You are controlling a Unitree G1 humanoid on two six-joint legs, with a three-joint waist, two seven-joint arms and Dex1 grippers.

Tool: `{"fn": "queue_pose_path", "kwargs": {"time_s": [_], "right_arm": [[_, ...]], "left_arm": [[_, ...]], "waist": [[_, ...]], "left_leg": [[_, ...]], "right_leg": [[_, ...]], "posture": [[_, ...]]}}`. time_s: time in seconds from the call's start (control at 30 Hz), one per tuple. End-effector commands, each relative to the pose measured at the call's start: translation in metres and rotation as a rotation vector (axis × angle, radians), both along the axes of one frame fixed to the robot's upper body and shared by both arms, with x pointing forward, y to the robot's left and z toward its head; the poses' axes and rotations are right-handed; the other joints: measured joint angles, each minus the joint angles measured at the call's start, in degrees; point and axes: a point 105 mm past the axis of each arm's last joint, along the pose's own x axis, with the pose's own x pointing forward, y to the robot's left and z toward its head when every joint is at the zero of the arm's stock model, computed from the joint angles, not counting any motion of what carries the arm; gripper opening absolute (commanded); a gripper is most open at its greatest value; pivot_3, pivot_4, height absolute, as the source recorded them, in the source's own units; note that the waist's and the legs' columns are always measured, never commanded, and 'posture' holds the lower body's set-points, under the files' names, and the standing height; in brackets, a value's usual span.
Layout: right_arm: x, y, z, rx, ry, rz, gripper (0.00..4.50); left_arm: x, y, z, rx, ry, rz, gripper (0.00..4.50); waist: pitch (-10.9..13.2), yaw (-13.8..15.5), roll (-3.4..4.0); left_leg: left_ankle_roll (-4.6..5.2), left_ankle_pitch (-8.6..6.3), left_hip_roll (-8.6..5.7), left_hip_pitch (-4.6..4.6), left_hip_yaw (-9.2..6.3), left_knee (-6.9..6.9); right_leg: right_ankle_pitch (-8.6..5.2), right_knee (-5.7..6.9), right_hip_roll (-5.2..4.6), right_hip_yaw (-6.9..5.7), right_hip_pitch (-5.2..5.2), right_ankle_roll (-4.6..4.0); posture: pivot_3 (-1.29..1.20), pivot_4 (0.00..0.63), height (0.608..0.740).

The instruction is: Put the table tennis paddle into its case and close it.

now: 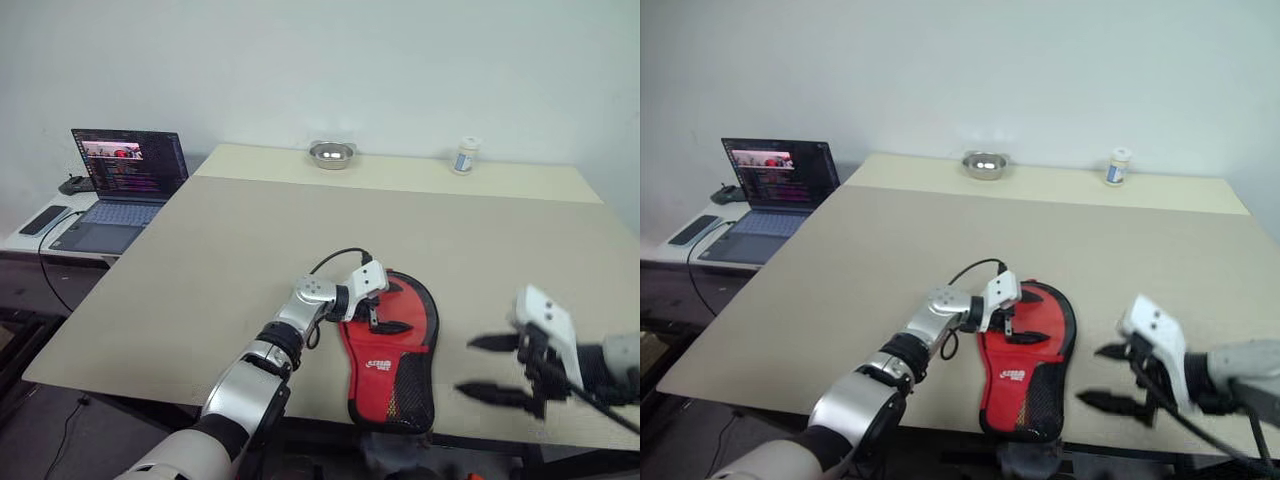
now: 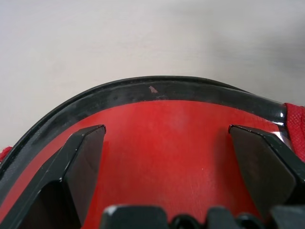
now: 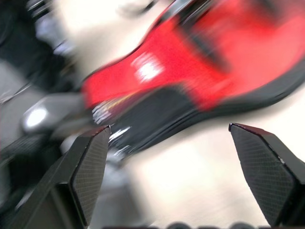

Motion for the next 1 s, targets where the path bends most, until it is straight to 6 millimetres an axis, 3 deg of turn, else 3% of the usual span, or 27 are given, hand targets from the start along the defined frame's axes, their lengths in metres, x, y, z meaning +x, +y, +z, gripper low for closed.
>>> {"fn": "queue_pose_path", "kwargs": {"time_s": [0.03, 0.23, 0.33, 0.4, 0.6, 0.73, 0.87, 1.0], "right_arm": [[0.031, -0.007, 0.004, 0.029, -0.151, -0.059, 4.40], [0.067, 0.001, 0.003, 0.154, -0.367, -0.063, 4.40], [0.085, 0.003, 0.000, 0.294, -0.382, -0.080, 4.40], [0.088, 0.001, -0.010, 0.285, -0.363, -0.049, 4.40], [0.098, -0.028, -0.018, 0.277, -0.355, -0.071, 4.40], [0.097, -0.047, -0.022, 0.247, -0.362, -0.104, 4.40], [0.083, -0.040, -0.015, 0.223, -0.390, -0.080, 4.40], [0.070, -0.040, -0.018, 0.177, -0.371, -0.091, 4.40]], "left_arm": [[-0.012, 0.000, -0.015, 0.018, 0.057, -0.029, 4.50], [-0.007, 0.008, 0.027, -0.093, -0.051, -0.045, 4.50], [-0.006, 0.031, 0.045, -0.132, -0.070, 0.026, 4.50], [-0.006, 0.053, 0.046, -0.118, -0.076, 0.089, 4.50], [-0.005, 0.087, 0.069, -0.146, -0.084, 0.236, 4.50], [-0.005, 0.095, 0.073, -0.144, -0.086, 0.273, 4.50], [0.001, 0.103, 0.066, -0.130, -0.068, 0.296, 4.50], [0.013, 0.099, 0.060, -0.148, -0.058, 0.334, 4.50]], "waist": [[-0.05, 0.02, 0.12], [0.46, -0.77, 0.08], [1.17, -1.59, 0.12], [1.48, -1.97, 0.27], [1.70, -1.91, 0.49], [1.70, -1.63, 0.49], [1.70, -1.63, 0.50], [1.70, -1.66, 0.50]], "left_leg": [[0.00, 0.00, -0.03, -0.02, 0.01, -0.01], [0.02, 0.00, -0.13, -0.25, 0.11, -0.05], [0.03, 0.00, -0.10, -0.26, 0.12, -0.05], [0.03, 0.00, -0.09, -0.26, 0.12, -0.06], [0.03, 0.00, -0.08, -0.23, 0.11, -0.07], [0.02, 0.01, -0.11, -0.22, 0.11, -0.03], [0.02, 0.01, -0.10, -0.21, 0.13, -0.05], [0.01, 0.01, 0.01, -0.18, 0.12, -0.06]], "right_leg": [[0.00, 0.01, -0.01, 0.02, 0.01, 0.01], [0.11, 0.11, 0.20, 0.17, -0.12, -0.12], [0.12, 0.16, 0.25, 0.19, -0.16, -0.15], [0.13, 0.21, 0.25, 0.21, -0.17, -0.17], [0.14, 0.28, 0.24, 0.19, -0.18, -0.19], [0.15, 0.28, 0.20, 0.19, -0.13, -0.18], [0.14, 0.27, 0.20, 0.20, -0.14, -0.18], [0.14, 0.30, 0.20, 0.20, -0.15, -0.19]], "posture": [[0.00, 0.150, 0.740], [0.00, 0.150, 0.740], [0.00, 0.150, 0.740], [0.00, 0.150, 0.740], [0.00, 0.150, 0.740], [0.00, 0.150, 0.740], [0.00, 0.150, 0.740], [0.00, 0.150, 0.740]]}}
